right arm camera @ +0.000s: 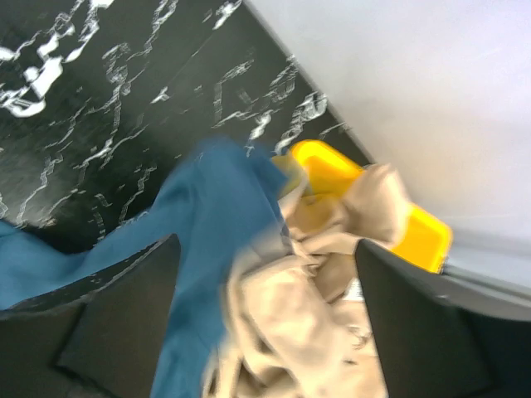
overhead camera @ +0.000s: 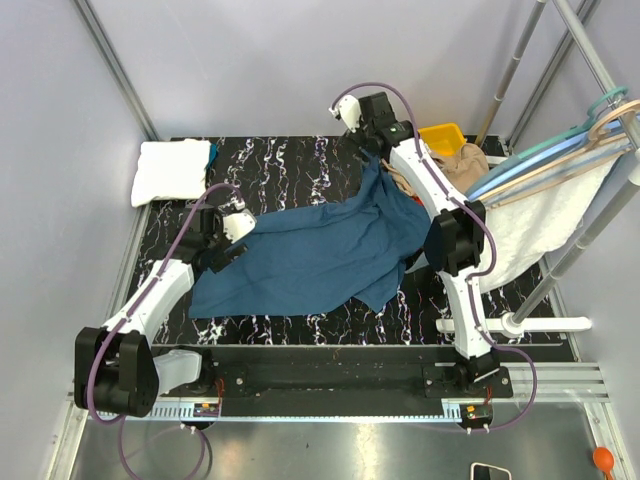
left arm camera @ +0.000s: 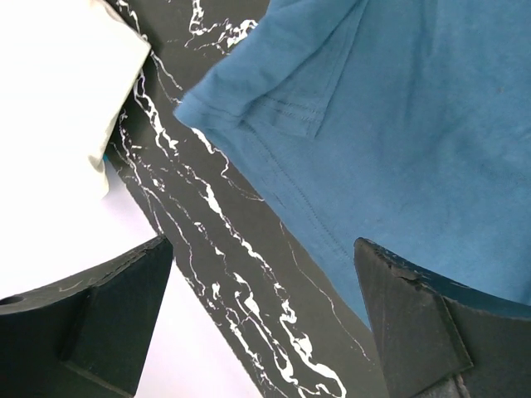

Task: Fold and stack the t-shirts
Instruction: Flatten the tshirt out

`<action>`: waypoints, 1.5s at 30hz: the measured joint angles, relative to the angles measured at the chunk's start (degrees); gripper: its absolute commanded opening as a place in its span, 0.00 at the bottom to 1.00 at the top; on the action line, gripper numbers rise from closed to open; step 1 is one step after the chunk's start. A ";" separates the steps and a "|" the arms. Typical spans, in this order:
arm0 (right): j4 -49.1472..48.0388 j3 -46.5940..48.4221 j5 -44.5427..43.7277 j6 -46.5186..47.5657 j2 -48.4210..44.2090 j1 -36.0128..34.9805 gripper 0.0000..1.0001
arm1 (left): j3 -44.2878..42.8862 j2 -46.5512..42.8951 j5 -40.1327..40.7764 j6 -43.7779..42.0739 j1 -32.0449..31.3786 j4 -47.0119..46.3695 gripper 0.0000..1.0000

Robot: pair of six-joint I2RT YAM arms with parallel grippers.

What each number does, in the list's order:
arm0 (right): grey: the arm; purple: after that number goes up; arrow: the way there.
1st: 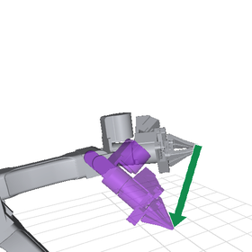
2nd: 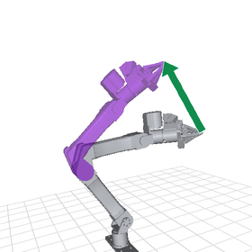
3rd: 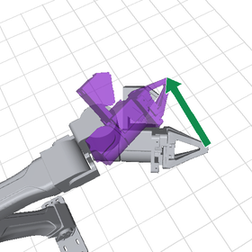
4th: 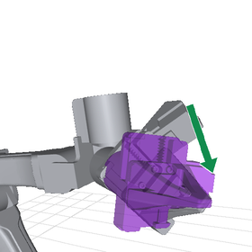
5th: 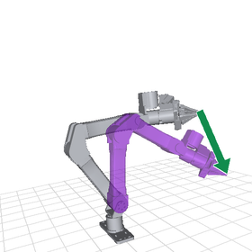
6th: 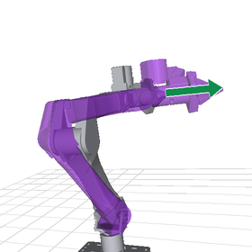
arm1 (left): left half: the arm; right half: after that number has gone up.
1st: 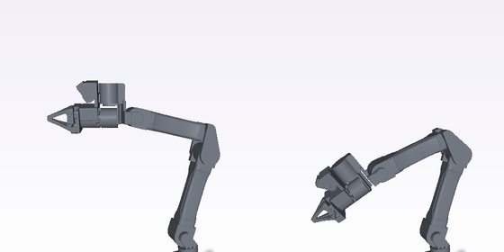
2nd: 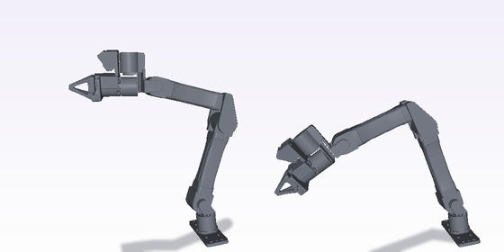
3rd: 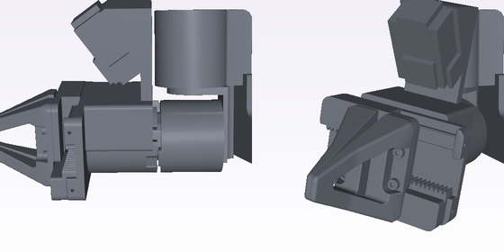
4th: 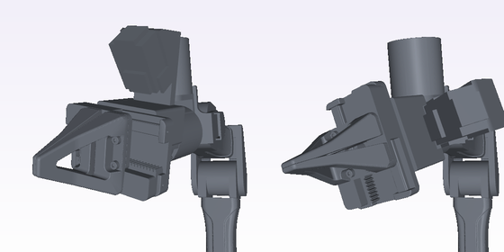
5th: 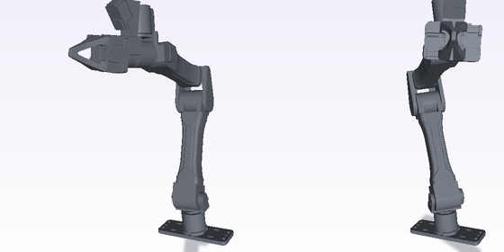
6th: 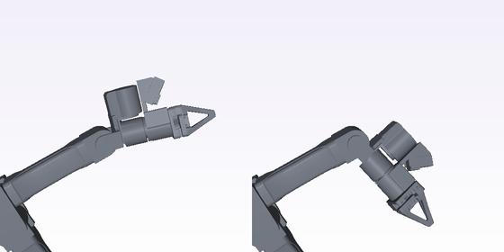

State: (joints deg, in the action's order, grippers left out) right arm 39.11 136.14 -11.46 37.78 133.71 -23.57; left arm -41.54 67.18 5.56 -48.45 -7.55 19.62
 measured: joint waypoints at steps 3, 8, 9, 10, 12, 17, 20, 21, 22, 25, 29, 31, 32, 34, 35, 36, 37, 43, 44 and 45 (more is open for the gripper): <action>0.55 -2.43 0.22 -0.37 0.15 -0.07 1.00 | 0.13 0.00 0.79 0.04 0.00 -0.26 0.98; 0.44 -11.32 2.10 -1.86 -3.28 -0.22 1.00 | 1.44 -0.09 1.38 0.39 0.00 -1.29 0.98; 0.55 -14.62 2.43 -2.10 -5.22 -0.39 1.00 | 1.62 -0.26 1.40 0.44 0.00 -1.27 0.98; 0.76 -17.31 2.67 -2.16 -7.13 -0.61 1.00 | 1.77 -0.48 1.38 0.48 0.00 -1.27 0.98; 0.26 -24.02 3.30 -2.16 -12.17 -1.40 1.00 | 1.81 -1.09 1.36 0.61 0.00 -1.22 0.98; -0.39 -42.51 5.05 -1.97 -28.94 -6.78 0.99 | 1.81 -3.56 1.27 0.74 0.00 -0.33 0.98; 0.63 -53.20 7.08 -1.68 -39.17 -11.72 0.95 | 1.81 -5.73 1.16 0.59 0.00 1.07 0.98; 1.22 -56.28 8.33 -1.62 -41.90 -13.03 0.92 | 1.81 -6.25 1.16 0.33 0.00 1.40 0.98; 1.44 -59.28 9.70 -1.66 -44.17 -13.92 0.91 | 1.81 -6.67 1.16 0.09 0.00 1.64 0.98; 3.32 -66.58 12.94 -2.03 -48.13 -14.71 0.88 | 1.81 -6.93 1.27 -0.72 0.00 1.81 0.98; 5.33 -74.20 15.78 -3.17 -48.81 -15.65 0.85 | 1.81 -6.93 1.31 -1.07 0.00 2.38 0.98; 6.10 -76.39 16.98 -3.76 -48.83 -16.87 0.84 | 1.92 -6.93 1.31 -1.07 0.00 2.73 0.98; 6.25 -77.20 17.33 -3.98 -48.83 -17.59 0.84 | 2.14 -6.93 1.31 -1.09 0.00 2.73 0.98; 6.19 -79.06 18.56 -4.74 -48.85 -19.65 0.83 | 2.97 -6.91 1.29 -1.09 0.00 2.91 0.98; 6.16 -79.84 18.97 -5.18 -48.85 -20.72 0.83 | 3.39 -6.82 1.29 -1.11 0.00 3.06 0.98; 6.14 -80.54 19.41 -5.60 -48.85 -21.70 0.83 | 3.69 -6.73 1.29 -1.11 0.00 3.17 0.98; 6.08 -81.20 19.96 -6.08 -48.85 -22.80 0.83 | 3.91 -6.47 1.31 -1.11 0.00 3.50 0.98; 3.63 -83.23 21.62 -7.45 -48.61 -24.22 0.81 | 4.22 -5.95 1.31 -1.09 0.00 3.58 0.98; 2.91 -83.71 21.64 -7.48 -48.35 -24.22 0.81 | 4.22 -5.95 1.31 -1.09 0.00 3.56 0.98; 2.32 -84.11 21.62 -7.43 -48.02 -24.22 0.80 | 4.22 -5.95 1.31 -1.09 0.00 3.58 0.98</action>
State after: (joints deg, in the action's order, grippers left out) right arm 41.43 52.03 10.15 30.35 85.69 -47.79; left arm -37.32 61.23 6.87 -49.54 -7.55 23.20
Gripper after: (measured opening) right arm 0.813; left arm 0.983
